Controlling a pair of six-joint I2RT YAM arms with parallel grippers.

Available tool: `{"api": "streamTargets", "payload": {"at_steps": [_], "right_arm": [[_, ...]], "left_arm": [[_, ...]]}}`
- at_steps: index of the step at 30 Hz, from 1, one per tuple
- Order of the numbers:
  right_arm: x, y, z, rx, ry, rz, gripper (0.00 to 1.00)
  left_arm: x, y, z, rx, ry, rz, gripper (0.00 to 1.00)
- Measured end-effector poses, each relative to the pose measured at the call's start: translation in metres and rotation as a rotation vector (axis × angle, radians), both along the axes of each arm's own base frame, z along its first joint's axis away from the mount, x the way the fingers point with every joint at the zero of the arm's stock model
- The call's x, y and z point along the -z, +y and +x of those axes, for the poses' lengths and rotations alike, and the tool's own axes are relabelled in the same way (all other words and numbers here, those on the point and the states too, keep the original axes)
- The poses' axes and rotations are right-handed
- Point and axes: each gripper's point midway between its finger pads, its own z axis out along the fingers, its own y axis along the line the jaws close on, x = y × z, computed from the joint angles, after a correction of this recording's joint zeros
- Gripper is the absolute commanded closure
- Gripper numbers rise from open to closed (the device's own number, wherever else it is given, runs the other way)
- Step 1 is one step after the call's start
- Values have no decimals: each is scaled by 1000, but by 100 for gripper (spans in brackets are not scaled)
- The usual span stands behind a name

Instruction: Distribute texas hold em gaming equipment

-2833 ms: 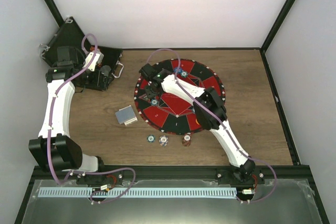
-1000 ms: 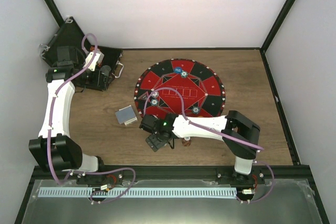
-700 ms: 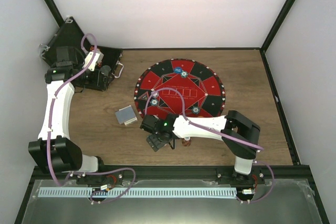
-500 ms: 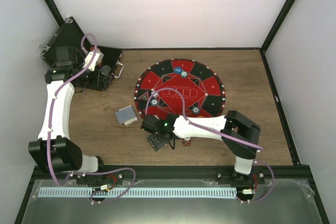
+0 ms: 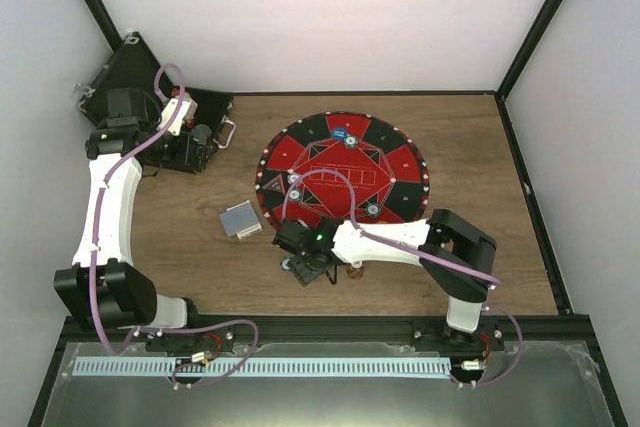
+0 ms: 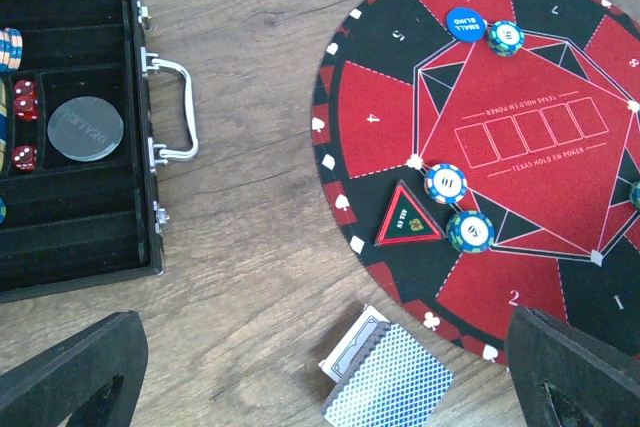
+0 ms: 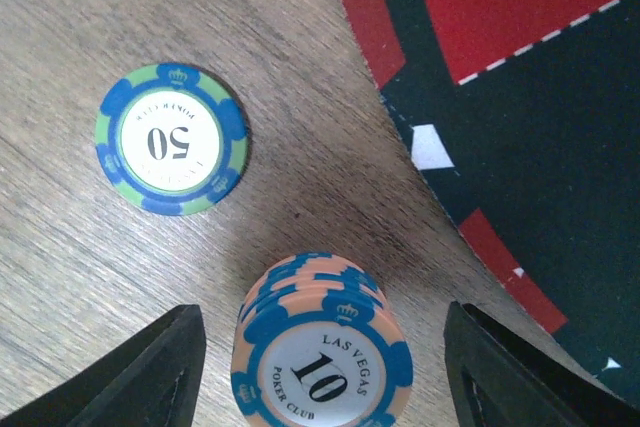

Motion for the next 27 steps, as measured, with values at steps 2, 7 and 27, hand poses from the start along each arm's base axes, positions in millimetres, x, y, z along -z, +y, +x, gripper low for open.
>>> {"api": "streamTargets", "payload": {"at_steps": [2, 7, 27], "right_arm": [[1, -1, -1, -2, 3, -1, 39], [1, 1, 0, -2, 4, 7, 48], [0, -1, 1, 5, 9, 2, 71]], "left_arm": [[0, 0, 0, 0, 0, 0, 0], [0, 0, 0, 0, 0, 0, 0], [0, 0, 0, 0, 0, 1, 0]]}}
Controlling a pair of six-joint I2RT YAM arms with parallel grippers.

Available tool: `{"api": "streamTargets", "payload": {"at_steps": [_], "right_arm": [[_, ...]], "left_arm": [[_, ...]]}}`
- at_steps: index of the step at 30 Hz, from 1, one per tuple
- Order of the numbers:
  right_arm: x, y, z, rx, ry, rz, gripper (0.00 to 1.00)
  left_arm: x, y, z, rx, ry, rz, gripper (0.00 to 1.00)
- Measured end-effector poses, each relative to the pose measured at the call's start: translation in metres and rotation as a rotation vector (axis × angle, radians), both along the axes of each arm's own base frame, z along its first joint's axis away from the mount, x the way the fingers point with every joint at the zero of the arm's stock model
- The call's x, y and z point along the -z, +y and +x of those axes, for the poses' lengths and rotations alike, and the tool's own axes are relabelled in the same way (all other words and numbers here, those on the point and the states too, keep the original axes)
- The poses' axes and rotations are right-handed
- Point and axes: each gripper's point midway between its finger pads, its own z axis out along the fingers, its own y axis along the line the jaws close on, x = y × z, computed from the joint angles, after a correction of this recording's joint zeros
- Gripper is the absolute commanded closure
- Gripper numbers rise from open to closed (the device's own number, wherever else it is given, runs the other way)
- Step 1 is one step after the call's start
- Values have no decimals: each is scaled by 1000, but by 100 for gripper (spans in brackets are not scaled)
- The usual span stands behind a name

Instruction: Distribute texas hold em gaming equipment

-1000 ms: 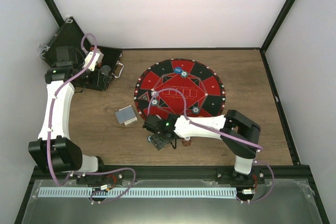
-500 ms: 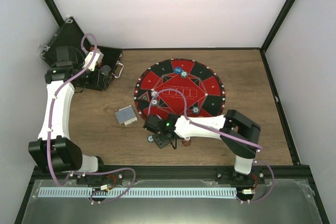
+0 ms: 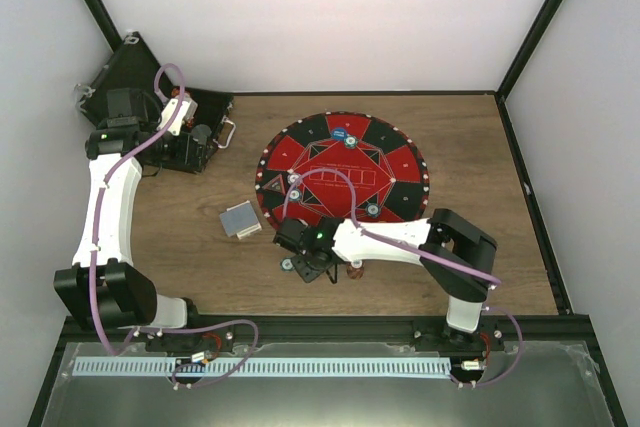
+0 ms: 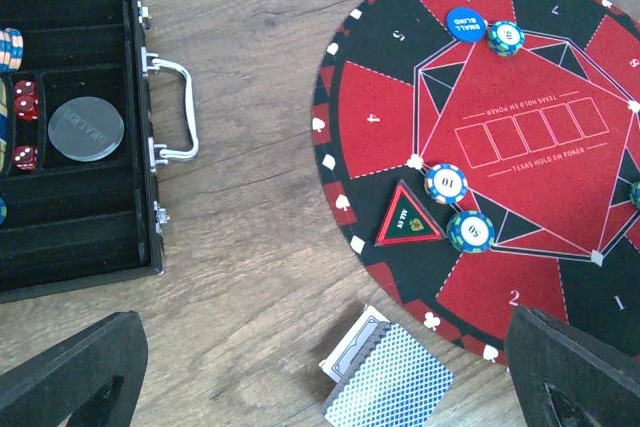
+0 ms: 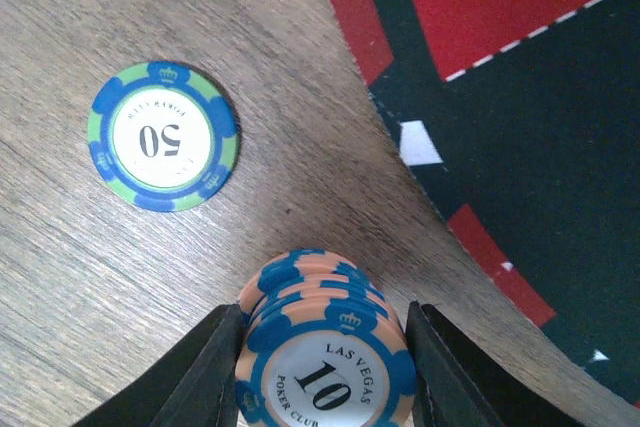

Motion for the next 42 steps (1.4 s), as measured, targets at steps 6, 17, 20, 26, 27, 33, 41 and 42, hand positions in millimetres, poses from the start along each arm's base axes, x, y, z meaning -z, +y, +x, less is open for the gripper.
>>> {"api": "streamTargets", "payload": {"at_steps": [6, 17, 20, 26, 27, 33, 41, 42], "right_arm": [[-15, -4, 11, 24, -5, 3, 74], [-85, -33, 115, 219, -138, 105, 74], [-103, -64, 168, 346, -195, 125, 74], [-117, -121, 275, 568, -301, 136, 74], [-112, -128, 292, 597, -308, 130, 74], [-60, -153, 356, 679, -277, 81, 74], [-25, -166, 394, 714, -250, 67, 74], [-25, -166, 398, 717, -254, 71, 74]], "left_arm": [[0, 0, 0, 0, 0, 0, 0], [0, 1, 0, -2, 1, 3, 0], [0, 0, 0, -1, 1, 2, 0], [0, 0, 0, -1, 1, 3, 0], [1, 0, 0, -1, 2, 3, 0], [8, -1, -3, 4, 21, -3, 0], [14, -1, -3, 5, 35, -6, 0], [14, -1, -3, 5, 36, -6, 0]]}}
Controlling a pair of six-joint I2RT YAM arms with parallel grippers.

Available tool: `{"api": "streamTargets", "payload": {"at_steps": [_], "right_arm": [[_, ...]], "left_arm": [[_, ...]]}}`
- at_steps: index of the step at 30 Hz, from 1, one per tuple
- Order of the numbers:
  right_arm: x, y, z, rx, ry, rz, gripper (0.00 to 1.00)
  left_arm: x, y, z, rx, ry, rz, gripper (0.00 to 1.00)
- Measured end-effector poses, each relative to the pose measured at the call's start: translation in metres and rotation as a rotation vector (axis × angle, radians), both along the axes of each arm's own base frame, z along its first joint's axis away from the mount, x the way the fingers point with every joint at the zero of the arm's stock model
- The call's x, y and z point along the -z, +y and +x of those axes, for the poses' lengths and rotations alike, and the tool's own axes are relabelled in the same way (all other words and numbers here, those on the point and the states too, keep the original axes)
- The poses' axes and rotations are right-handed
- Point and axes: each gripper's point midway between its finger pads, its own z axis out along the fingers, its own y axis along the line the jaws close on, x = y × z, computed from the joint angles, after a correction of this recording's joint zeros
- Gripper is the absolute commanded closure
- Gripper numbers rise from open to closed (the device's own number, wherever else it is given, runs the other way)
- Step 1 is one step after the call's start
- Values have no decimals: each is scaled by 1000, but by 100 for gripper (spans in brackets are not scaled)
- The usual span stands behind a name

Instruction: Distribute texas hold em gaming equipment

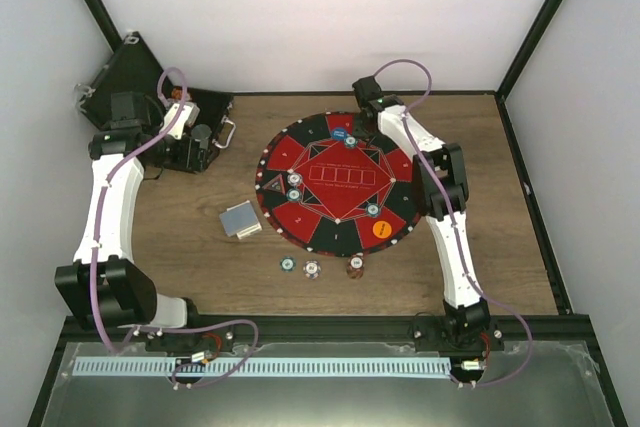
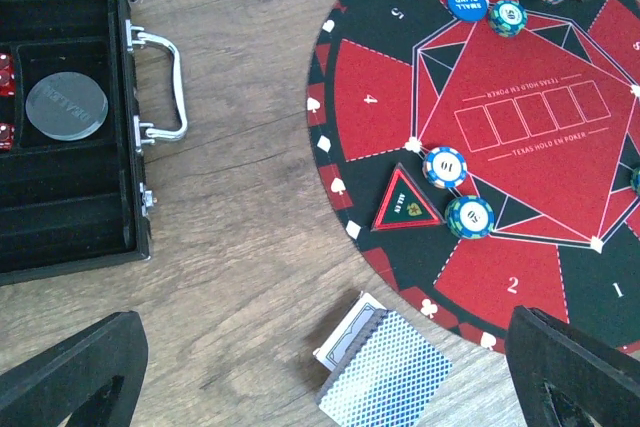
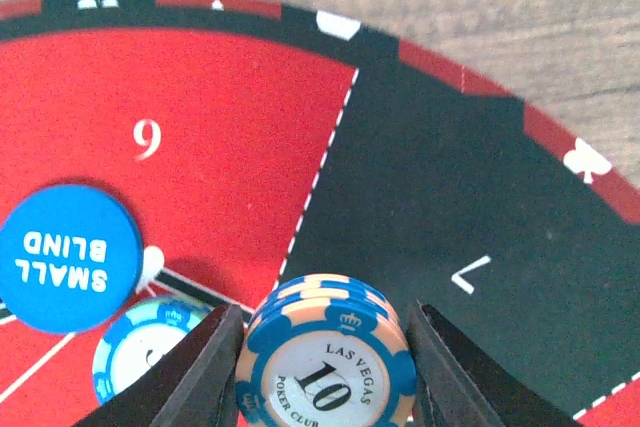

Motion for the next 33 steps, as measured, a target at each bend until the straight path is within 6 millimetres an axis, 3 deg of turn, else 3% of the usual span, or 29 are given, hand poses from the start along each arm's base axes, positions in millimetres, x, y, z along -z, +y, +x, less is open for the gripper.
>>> {"api": "streamTargets", "payload": {"at_steps": [6, 11, 16, 21, 26, 30, 32, 33], "right_arm": [[-3, -4, 19, 14, -32, 19, 73], [23, -8, 20, 18, 8, 19, 69], [27, -5, 23, 12, 7, 32, 45], [28, -3, 25, 8, 2, 38, 32], [27, -4, 24, 5, 5, 32, 29], [9, -5, 19, 6, 1, 35, 26], [-13, -1, 13, -3, -21, 41, 24], [-35, -1, 4, -8, -41, 42, 23]], "left_arm": [[1, 0, 1, 1, 4, 0, 0], [2, 0, 1, 1, 5, 1, 0], [4, 0, 1, 2, 10, 0, 0], [5, 0, 2, 2, 14, -1, 0], [5, 0, 2, 2, 14, -1, 0], [5, 0, 2, 2, 14, -1, 0], [4, 0, 2, 3, 13, -2, 0], [3, 0, 2, 3, 12, -2, 0]]}}
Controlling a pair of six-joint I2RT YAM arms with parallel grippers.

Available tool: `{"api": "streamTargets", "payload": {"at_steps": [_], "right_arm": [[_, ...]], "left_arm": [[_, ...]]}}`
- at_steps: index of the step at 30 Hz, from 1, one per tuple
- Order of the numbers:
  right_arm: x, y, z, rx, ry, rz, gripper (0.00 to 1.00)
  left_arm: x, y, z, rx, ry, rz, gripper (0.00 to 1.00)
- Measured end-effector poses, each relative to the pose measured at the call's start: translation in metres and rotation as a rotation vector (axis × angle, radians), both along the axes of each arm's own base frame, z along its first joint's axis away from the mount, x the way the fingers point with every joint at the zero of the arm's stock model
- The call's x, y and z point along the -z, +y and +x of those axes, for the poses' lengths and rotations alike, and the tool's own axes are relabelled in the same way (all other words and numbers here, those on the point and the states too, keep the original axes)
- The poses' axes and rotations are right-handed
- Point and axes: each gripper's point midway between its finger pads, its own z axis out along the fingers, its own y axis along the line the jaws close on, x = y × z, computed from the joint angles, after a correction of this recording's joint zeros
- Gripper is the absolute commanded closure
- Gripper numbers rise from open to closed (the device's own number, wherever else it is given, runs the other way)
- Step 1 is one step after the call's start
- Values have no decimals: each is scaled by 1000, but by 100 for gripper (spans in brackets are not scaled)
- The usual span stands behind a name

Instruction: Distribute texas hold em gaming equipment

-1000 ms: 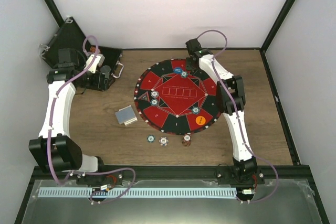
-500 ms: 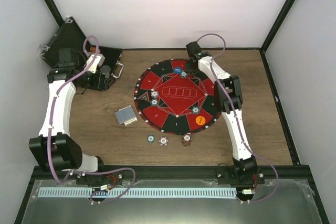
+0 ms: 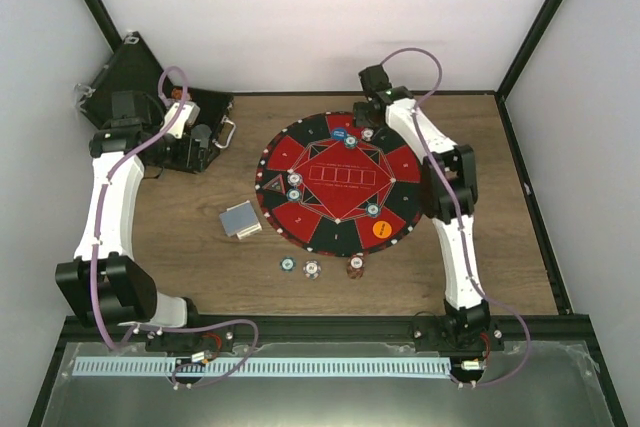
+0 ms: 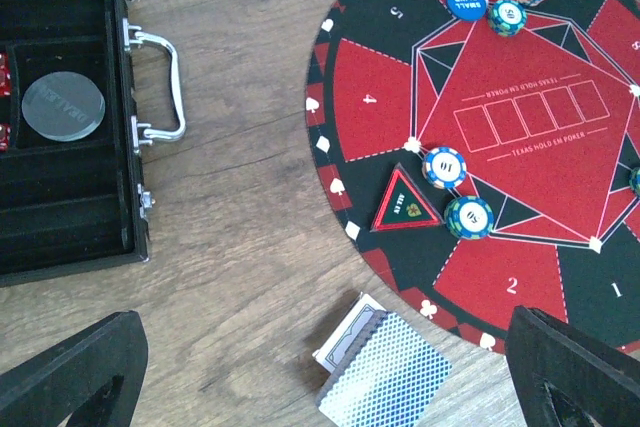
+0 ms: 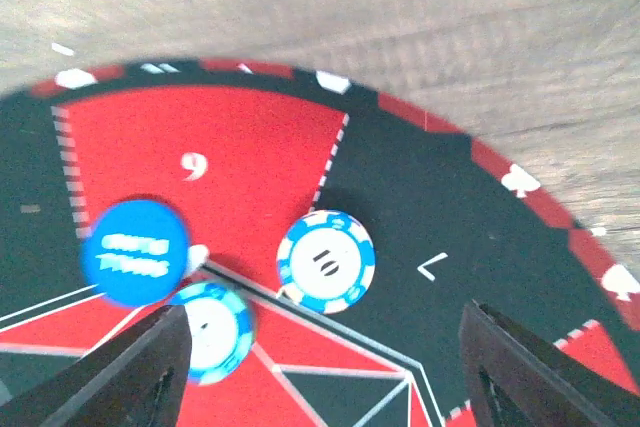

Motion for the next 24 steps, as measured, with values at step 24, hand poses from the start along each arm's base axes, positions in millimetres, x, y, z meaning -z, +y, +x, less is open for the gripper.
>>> {"api": "streamTargets", "payload": {"at_steps": [24], "right_arm": [[22, 161, -357, -594, 151, -47, 7]], "left_arm": [[2, -2, 0, 1, -3, -17, 0]]}}
